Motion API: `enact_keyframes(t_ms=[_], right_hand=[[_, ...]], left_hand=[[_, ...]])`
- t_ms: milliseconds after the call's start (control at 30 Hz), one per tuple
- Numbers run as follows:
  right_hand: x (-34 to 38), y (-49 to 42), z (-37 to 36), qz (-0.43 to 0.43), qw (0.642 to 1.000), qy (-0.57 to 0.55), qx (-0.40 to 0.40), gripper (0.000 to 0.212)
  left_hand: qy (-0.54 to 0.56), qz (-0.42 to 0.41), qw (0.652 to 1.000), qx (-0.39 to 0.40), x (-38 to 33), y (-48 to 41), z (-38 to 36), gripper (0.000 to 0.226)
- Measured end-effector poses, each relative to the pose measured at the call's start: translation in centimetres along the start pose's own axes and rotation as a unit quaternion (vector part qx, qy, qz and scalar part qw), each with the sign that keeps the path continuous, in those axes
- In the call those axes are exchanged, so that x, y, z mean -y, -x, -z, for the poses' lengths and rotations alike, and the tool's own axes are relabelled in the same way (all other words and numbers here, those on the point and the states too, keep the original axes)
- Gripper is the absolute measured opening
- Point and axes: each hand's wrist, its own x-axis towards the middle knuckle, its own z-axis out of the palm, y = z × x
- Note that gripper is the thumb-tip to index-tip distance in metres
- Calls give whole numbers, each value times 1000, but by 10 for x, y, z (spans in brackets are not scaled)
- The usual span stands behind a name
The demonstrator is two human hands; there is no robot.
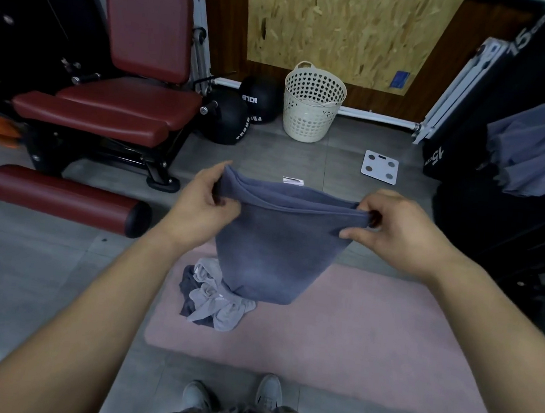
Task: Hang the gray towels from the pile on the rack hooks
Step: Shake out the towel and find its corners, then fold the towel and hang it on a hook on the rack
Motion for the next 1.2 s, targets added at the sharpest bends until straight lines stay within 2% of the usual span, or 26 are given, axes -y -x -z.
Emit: enact_keyframes(t_ms=[67, 167, 233, 300, 433, 467, 500, 533, 600, 633, 667, 733, 767, 800, 867, 933, 967, 1067, 1100, 1133, 1200], right_hand=[[-1, -1, -8, -53, 992, -111, -38, 26], [-2, -1, -14, -96, 946, -306, -45, 30], [-2, 2, -10, -86, 944, -318, 6, 7], [-4, 5, -10, -79, 942, -325, 41, 13], [4, 7, -14, -124, 897, -421, 49, 20], [6, 6, -15, -138, 903, -406, 39, 22], [8, 6, -15, -146, 918, -369, 22, 24], [9, 5, -15, -152, 932, -330, 7, 26], [16, 4, -13, -170, 925, -338, -29, 25], [19, 3, -11, -183, 896, -402, -42, 21], [20, 4, -9, -203, 846, -491, -36, 22], [18, 10, -5, -212, 707, -674, 25, 55], [15, 15, -8, -202, 670, -711, 69, 73], [14, 21, -13, -196, 656, -720, 114, 82], [7, 32, -32, -207, 680, -682, 172, 76], [7, 38, -47, -230, 722, -629, 172, 53], [5, 39, -54, -240, 727, -624, 156, 45], [12, 39, -54, -252, 697, -660, 127, 37], [14, 37, -52, -251, 681, -676, 130, 33], [17, 35, -50, -249, 664, -692, 137, 31], [20, 31, -47, -253, 631, -718, 147, 36]], left_hand=[[-20, -2, 1000, 10, -1, 1, -2, 73], [-79, 8, 996, 30, -6, 4, 0, 70], [-156, 10, 986, 51, -12, 7, 1, 69], [-222, 8, 971, 94, -16, 9, 1, 67], [-266, 27, 948, 171, -24, 11, -2, 28], [-269, 36, 947, 173, -26, 12, -3, 21], [-244, 51, 951, 182, -27, 13, -4, 17], [-173, 75, 961, 203, -28, 13, -4, 17], [17, 135, 964, 228, -28, 16, -6, 26], [89, 159, 958, 222, -27, 18, -6, 28], [142, 179, 951, 206, -26, 19, -8, 31], [228, 211, 932, 187, -24, 20, -11, 43], [268, 221, 919, 186, -23, 21, -14, 44], [305, 232, 905, 186, -22, 21, -16, 40], [351, 264, 881, 178, -19, 22, -17, 26], [367, 273, 871, 180, -18, 24, -18, 26], [371, 273, 869, 182, -18, 26, -18, 27], [428, 246, 857, 149, -17, 29, -9, 37], [472, 210, 843, 152, -15, 27, -6, 47], [529, 173, 814, 164, -15, 26, -5, 61], [575, 167, 783, 166, -15, 27, -12, 81]])
